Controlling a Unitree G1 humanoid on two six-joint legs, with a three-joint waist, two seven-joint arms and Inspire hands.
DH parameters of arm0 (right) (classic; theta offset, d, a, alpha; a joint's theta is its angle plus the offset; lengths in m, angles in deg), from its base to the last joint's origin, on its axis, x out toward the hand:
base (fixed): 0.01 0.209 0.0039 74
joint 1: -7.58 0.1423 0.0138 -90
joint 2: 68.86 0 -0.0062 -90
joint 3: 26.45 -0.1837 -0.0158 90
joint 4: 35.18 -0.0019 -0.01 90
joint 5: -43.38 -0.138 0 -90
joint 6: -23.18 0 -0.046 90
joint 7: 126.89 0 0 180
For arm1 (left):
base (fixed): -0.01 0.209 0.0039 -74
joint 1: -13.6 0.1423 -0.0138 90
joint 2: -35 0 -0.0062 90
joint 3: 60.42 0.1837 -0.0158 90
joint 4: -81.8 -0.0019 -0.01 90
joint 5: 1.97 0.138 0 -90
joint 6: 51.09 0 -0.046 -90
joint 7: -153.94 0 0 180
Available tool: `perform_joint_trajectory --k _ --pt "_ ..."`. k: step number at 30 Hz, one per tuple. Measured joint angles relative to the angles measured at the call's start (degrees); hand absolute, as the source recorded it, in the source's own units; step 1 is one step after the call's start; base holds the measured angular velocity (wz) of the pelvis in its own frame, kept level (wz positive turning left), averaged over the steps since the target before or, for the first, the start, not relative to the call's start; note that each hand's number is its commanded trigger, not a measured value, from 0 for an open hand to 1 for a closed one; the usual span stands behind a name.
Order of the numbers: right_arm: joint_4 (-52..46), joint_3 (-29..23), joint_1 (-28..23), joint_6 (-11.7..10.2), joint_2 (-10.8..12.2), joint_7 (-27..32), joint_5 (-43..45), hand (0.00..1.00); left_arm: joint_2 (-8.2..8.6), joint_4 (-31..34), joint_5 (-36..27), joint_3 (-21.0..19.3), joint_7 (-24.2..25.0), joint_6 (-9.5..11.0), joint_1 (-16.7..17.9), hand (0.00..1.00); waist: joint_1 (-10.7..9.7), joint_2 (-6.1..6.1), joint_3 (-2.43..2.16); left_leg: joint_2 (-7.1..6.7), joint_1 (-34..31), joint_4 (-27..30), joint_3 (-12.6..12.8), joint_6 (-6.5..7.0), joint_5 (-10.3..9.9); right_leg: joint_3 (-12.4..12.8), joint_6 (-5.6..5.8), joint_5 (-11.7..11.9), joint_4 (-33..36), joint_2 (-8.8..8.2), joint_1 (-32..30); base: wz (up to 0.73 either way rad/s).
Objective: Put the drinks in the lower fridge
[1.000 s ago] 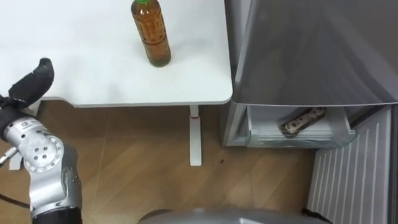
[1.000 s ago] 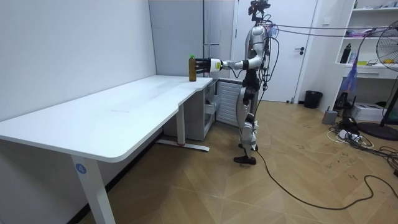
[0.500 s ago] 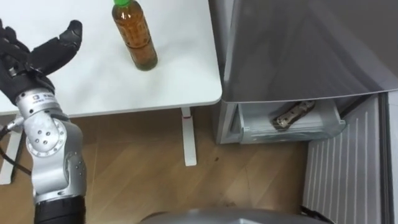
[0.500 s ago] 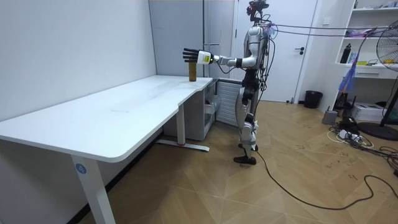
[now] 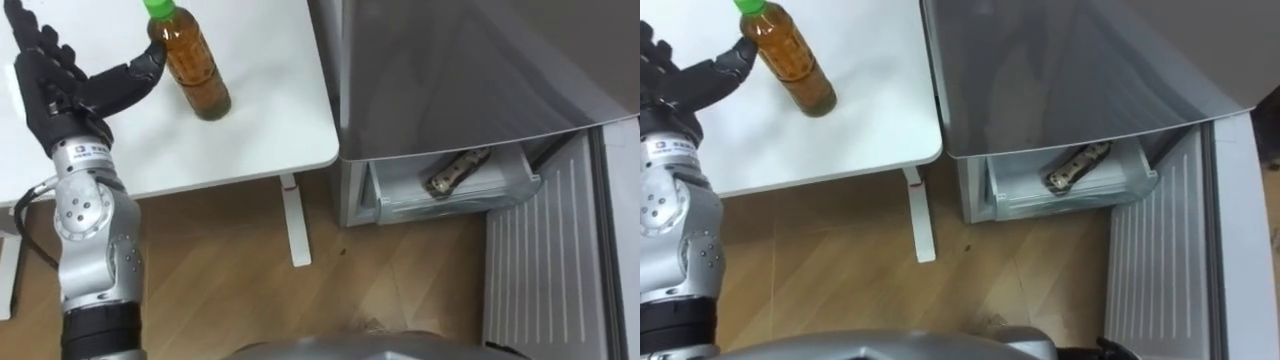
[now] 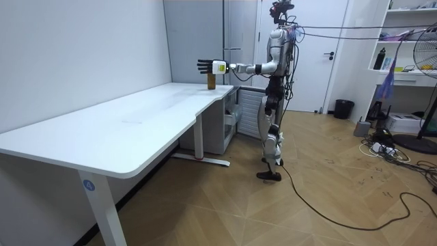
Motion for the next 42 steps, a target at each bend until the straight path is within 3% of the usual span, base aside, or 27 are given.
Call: perform_joint_trajectory --k 8,11,16,24,29,35,39,42 --pt "-0.3 0.0 -0.2 3.6 0.0 1.4 5.9 0.00 -0.40 -4.6 -1.5 -0.1 1.8 -3.1 -2.1 0.00 0.0 -1.01 -0.53 0.02 0.2 0.3 0.0 0.01 0.0 0.6 0.01 0.0 0.7 0.07 -0.2 -0.01" --pt "-0.3 0.0 -0.2 4.5 0.0 1.9 7.4 0.00 -0.83 -5.1 -2.3 -0.1 1.8 -3.6 -2.2 0.00 -0.2 -1.02 -0.48 0.02 0.7 0.3 -0.2 0.06 0.0 1.2 0.04 -0.1 0.8 0.19 -0.1 -0.07" --pt "-0.3 0.1 -1.3 6.0 0.0 1.7 7.4 0.00 -2.97 -9.1 -6.2 -0.2 1.7 -4.7 -4.7 0.00 -0.8 -0.79 -0.46 0.09 0.9 0.2 -0.2 0.09 -0.1 1.4 0.02 -0.1 1.5 0.32 -0.1 0.00" --pt "-0.1 0.1 -2.4 8.0 0.0 -1.1 9.2 0.00 -3.12 -11.4 -9.2 -0.5 1.8 -6.3 -5.0 0.00 -1.1 -0.11 -0.30 0.16 0.9 0.0 0.2 0.06 -0.1 1.6 0.01 0.0 1.5 0.44 -0.3 0.00" --pt "-0.3 0.1 -2.3 8.2 0.0 -2.0 10.5 0.00 -3.62 -12.4 -11.3 -0.5 1.8 -6.9 -5.2 0.00 -1.2 0.31 -0.36 0.25 1.0 0.0 0.4 0.02 -0.1 2.1 -0.04 0.0 1.5 0.56 -0.4 -0.02" --pt "-0.5 0.1 -2.2 8.6 -0.1 -2.0 12.6 0.00 -4.71 -17.4 -11.2 -0.4 2.0 -7.7 -9.3 0.00 -1.3 1.16 -0.43 0.31 1.0 0.0 0.6 0.01 -0.1 2.7 -0.14 0.1 1.6 0.68 -0.5 -0.02" --pt "-0.6 0.1 -2.0 8.4 -0.2 -1.5 13.5 0.00 -4.76 -19.6 -11.2 0.0 4.2 -8.0 -10.4 0.00 -2.3 1.75 -0.69 0.30 1.1 0.0 0.7 0.01 -0.1 2.8 -0.14 0.1 1.6 0.67 -0.4 0.00" --pt "-0.5 0.0 -1.5 8.1 -0.2 -1.0 13.5 0.00 -4.83 -20.3 -11.3 0.0 5.5 -8.0 -10.4 0.00 -2.9 1.97 -0.58 0.30 1.2 0.0 0.7 0.01 -0.1 3.0 -0.14 0.0 1.6 0.67 -0.5 -0.03"
